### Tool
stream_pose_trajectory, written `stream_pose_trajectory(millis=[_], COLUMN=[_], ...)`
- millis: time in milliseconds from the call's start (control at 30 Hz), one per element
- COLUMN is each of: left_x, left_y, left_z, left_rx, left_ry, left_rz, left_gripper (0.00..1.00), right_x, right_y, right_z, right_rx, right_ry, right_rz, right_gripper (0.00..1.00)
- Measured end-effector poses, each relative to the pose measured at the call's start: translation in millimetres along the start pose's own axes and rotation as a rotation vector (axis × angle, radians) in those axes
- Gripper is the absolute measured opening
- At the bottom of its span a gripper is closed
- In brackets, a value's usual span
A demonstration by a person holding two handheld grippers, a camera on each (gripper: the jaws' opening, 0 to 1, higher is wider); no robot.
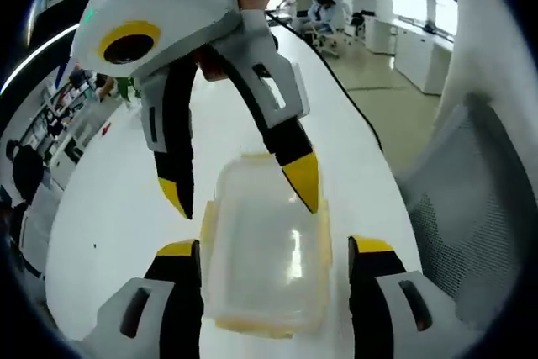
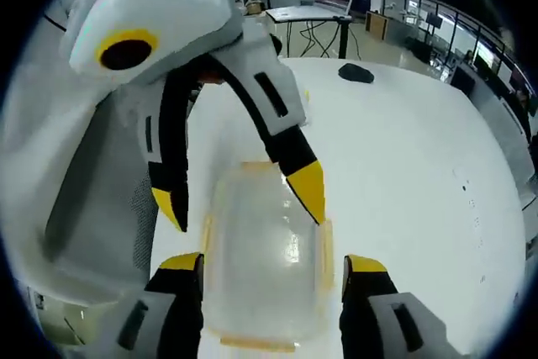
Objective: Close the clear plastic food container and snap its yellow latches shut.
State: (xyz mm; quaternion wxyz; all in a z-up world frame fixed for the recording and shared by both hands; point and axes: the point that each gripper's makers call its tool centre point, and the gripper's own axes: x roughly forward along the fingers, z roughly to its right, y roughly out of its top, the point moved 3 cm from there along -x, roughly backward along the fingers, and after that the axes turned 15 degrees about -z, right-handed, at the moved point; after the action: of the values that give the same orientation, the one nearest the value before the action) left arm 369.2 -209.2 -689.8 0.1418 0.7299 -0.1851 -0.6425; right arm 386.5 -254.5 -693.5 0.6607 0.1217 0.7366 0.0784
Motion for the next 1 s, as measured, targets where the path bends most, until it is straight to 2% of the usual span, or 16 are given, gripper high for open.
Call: stream_pose_trajectory(millis=[133, 233, 300, 533, 667, 833, 1000], left_x=[-1, -1, 0, 2, 4, 8, 16], left_y=[-7.4, -10.2, -12.5, -25.6, -34.4, -41.1, -41.1], left_z=[-2.9, -1.9, 0.8, -2.0, -4.9, -6.4, -8.6], left_rx=[0.004, -0.016, -0.008, -0.014, -0.007, 0.028, 0.001], left_ry=[-0.017, -0.052, -0.075, -0.106, -0.121, -0.127, -0.133], left_rz=[-0.031, -0.036, -0.049, -0.105, -0.139, -0.167, -0.175], left_gripper=[0.73, 0.78, 0.81, 0.91, 0.95, 0.92, 0.90], right_x=[1, 3, 3, 5, 9, 15, 23], right_y=[-2.8, -5.8, -8.7, -19.9, -26.4, -32.6, -37.3], right_z=[-4, -10, -13, -10, -13, -16, -16], right_rx=[0.003, 0.006, 0.010, 0.045, 0.050, 0.056, 0.008], right_ry=[-0.005, 0.001, 0.012, -0.025, -0.025, -0.023, -0.049], right_rz=[0.006, 0.015, 0.014, 0.021, 0.009, -0.005, -0.036], right_gripper=[0.72, 0.81, 0.83, 0.97, 0.99, 0.99, 0.98])
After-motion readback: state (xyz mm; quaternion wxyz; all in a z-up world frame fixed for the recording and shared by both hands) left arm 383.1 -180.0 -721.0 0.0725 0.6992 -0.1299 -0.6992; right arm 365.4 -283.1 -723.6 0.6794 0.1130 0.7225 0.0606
